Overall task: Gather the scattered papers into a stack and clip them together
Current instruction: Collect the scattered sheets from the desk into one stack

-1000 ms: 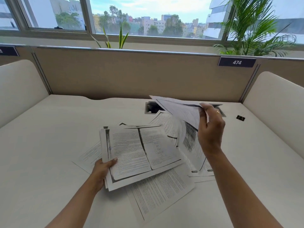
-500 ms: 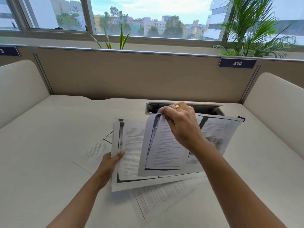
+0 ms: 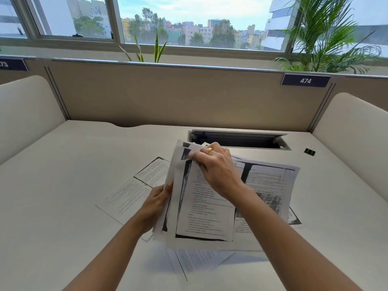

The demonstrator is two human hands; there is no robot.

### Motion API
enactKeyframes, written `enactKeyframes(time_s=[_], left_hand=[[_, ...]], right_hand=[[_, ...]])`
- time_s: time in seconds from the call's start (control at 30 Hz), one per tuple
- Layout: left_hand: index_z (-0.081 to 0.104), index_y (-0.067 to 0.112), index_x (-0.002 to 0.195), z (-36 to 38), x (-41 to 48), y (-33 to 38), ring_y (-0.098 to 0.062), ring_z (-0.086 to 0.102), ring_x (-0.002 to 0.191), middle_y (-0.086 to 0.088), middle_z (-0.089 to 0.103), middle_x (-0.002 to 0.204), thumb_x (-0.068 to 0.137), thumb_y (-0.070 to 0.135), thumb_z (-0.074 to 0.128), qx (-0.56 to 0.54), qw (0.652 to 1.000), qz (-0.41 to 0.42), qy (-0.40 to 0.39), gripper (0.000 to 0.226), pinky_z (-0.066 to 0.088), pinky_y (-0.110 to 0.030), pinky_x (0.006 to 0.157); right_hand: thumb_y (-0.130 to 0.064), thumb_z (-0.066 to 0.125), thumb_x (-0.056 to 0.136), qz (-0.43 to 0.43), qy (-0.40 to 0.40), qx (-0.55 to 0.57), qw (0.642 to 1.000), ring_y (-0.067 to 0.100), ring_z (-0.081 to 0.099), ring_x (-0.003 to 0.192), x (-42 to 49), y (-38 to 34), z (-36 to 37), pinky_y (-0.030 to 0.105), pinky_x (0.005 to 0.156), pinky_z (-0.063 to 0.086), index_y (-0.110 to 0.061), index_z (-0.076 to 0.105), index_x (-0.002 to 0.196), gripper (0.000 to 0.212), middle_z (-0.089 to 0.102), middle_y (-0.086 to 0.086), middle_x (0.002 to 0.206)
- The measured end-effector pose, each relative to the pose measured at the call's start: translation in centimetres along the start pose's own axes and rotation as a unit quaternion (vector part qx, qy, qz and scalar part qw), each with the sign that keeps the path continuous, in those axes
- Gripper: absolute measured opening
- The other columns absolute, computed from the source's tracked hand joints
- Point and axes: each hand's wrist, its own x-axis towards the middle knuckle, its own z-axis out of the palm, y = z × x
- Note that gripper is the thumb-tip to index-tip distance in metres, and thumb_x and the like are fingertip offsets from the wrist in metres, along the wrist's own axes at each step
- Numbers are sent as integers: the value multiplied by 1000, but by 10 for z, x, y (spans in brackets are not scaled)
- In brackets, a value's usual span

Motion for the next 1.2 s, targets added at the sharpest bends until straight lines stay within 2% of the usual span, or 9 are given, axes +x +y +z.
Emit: enactKeyframes(time_s=[0.17, 0.33, 0.57, 0.63, 0.7, 0.77, 0.87, 1.0, 1.2], left_hand=[[65, 11, 85, 8, -2, 4, -16, 70, 64, -3, 73, 72, 34, 78, 70, -23, 1000, 2, -12, 85, 57, -25, 55], [66, 11, 91, 10, 0, 5, -22, 71, 71, -7, 74, 82, 39, 66, 80, -31, 999, 1, -24, 76, 58, -29, 59], [68, 13, 92, 9, 1, 2, -24, 72, 74, -10, 74, 87, 43, 58, 82, -39, 999, -4, -8, 68, 58, -30, 58], [68, 14, 92, 6, 1, 1, -25, 72, 74, -11, 74, 88, 51, 53, 80, -38, 999, -10, 14, 58, 59, -31, 58], [67, 14, 94, 4, 1, -2, -24, 73, 74, -9, 75, 88, 74, 35, 69, -38, 998, -24, 37, 30, 59, -32, 59], [65, 13, 96, 0, 2, -7, -23, 73, 75, -8, 75, 88, 88, 18, 55, -32, 996, -42, 67, 14, 59, -33, 61], [65, 14, 97, -5, 3, -15, -24, 72, 76, -11, 74, 93, 90, 14, 53, -21, 992, -65, 106, 14, 60, -35, 65], [65, 14, 98, -9, 5, -23, -20, 72, 70, -4, 75, 83, 91, 10, 52, -29, 984, -99, 146, 15, 59, -32, 58], [59, 6, 110, -12, 8, -30, -31, 66, 80, -15, 68, 94, 92, 3, 47, -37, 970, -163, 177, 22, 54, -38, 68]], right_hand=[[-28, 44, 89, 26, 28, 5, 999, 26, 55, 85, 1, 4, 1, 39, 78, 37, -16, 69, 101, 30, 71, 1, 88], [-30, 38, 89, 30, 29, 12, 999, 26, 56, 86, 2, 2, 4, 40, 76, 40, -14, 69, 101, 37, 71, 3, 86], [-26, 55, 88, 71, 27, 54, 996, 24, 54, 104, -3, 9, 14, 37, 85, 34, -15, 65, 112, 28, 68, 3, 105], [-26, 57, 88, 105, 19, 58, 993, 22, 50, 114, -8, 15, 17, 34, 89, 31, -16, 60, 120, 33, 64, 4, 117], [-28, 57, 89, 143, 8, 59, 988, 20, 47, 120, -15, 23, 18, 35, 92, 32, -18, 56, 125, 37, 59, 2, 126], [-30, 55, 90, 192, -29, 49, 980, 19, 43, 123, -22, 30, 19, 39, 97, 34, -20, 53, 127, 39, 54, 0, 131], [-36, 52, 91, 270, -141, 3, 953, 20, 36, 130, -39, 45, 23, 43, 101, 33, -24, 47, 130, 42, 43, -1, 141], [-41, 49, 91, 345, -281, -22, 895, 22, 19, 141, -70, 65, 33, 49, 108, 25, -25, 33, 140, 54, 21, 1, 154], [-49, 51, 88, 393, -356, -20, 847, 30, 15, 143, -97, 78, 42, 52, 110, 26, -21, 20, 145, 71, 8, 11, 157]])
